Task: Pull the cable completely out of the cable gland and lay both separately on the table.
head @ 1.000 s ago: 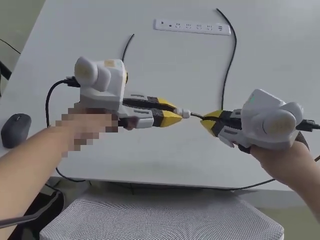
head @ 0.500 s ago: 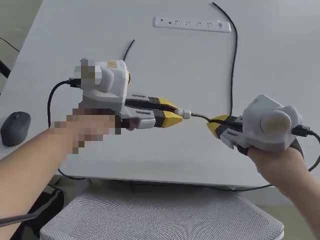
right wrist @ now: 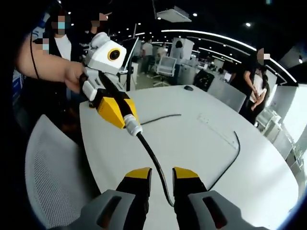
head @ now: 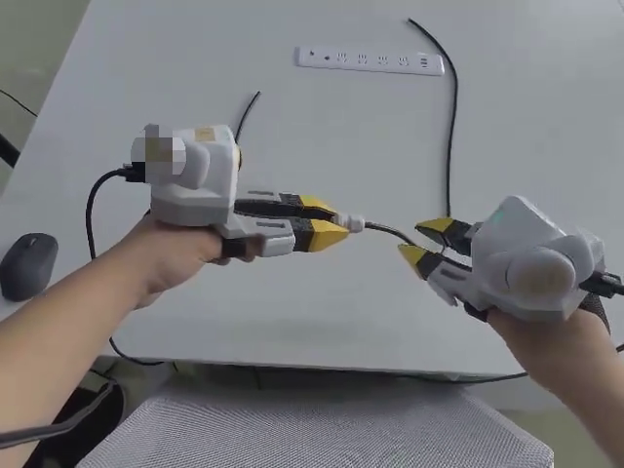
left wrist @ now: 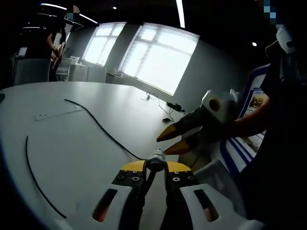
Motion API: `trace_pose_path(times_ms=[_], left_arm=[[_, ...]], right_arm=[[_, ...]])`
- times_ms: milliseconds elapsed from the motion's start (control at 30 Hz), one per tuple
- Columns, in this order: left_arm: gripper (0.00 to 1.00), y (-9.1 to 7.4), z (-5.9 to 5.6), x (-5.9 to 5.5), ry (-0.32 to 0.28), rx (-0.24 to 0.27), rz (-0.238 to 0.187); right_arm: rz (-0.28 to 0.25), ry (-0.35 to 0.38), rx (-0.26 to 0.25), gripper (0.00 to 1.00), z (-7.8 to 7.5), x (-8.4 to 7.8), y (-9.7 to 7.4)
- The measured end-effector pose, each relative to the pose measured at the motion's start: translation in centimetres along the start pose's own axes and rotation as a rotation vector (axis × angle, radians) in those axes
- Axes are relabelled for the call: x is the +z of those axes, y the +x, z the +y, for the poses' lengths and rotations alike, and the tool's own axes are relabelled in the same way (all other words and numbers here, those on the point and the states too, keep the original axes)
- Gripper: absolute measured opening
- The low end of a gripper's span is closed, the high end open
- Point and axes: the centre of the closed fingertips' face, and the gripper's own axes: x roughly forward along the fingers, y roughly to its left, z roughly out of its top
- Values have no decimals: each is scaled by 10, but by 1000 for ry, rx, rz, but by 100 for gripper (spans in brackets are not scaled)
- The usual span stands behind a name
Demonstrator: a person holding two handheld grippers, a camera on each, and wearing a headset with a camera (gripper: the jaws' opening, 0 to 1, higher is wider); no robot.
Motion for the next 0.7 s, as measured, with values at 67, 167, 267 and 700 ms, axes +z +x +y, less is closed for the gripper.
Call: trace_pose_path(times_ms=[67, 167, 267, 700], left_arm=[[15, 0, 0, 0, -1, 0, 1], [15, 0, -1, -1, -6, 1, 2], [15, 0, -2, -1, -10, 0, 0], [15, -2, -4, 2, -13, 11, -13]], right_arm=[[-10, -15, 18, 15, 9, 15, 1], [-19, -94, 18, 14, 16, 29, 4], [-10, -142, 31, 13, 23, 32, 9], [12, -232, 44, 6, 23, 30, 19]])
